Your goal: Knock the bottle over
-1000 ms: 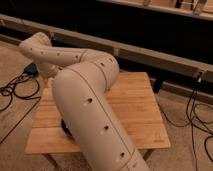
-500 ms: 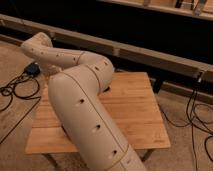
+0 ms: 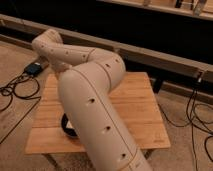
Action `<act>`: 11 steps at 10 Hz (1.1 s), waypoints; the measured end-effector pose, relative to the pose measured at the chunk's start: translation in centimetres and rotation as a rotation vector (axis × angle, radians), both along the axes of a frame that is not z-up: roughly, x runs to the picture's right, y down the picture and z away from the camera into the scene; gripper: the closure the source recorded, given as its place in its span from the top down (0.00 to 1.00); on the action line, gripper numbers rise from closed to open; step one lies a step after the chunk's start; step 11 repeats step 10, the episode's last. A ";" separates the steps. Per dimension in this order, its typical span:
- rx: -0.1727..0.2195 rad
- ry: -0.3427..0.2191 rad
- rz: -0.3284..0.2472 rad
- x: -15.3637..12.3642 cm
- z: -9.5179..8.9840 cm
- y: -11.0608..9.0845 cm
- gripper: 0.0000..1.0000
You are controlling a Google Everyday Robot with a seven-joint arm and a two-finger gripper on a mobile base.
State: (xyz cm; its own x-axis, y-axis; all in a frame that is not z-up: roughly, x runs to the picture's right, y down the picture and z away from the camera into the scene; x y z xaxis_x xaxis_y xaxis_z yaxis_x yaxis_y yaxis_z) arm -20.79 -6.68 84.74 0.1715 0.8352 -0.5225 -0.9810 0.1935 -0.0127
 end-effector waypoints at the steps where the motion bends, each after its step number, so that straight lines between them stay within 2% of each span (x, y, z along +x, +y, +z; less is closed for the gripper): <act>1: -0.003 0.020 0.018 1.6 -0.3 0.1 0.65; 3: -0.008 0.050 0.055 4.6 -0.8 0.5 0.65; 5: -0.014 0.043 0.077 6.1 -1.4 1.0 0.65; 7: -0.011 0.009 0.084 6.1 -2.0 1.3 0.65; 11: -0.011 0.002 0.077 5.8 -2.0 1.4 0.65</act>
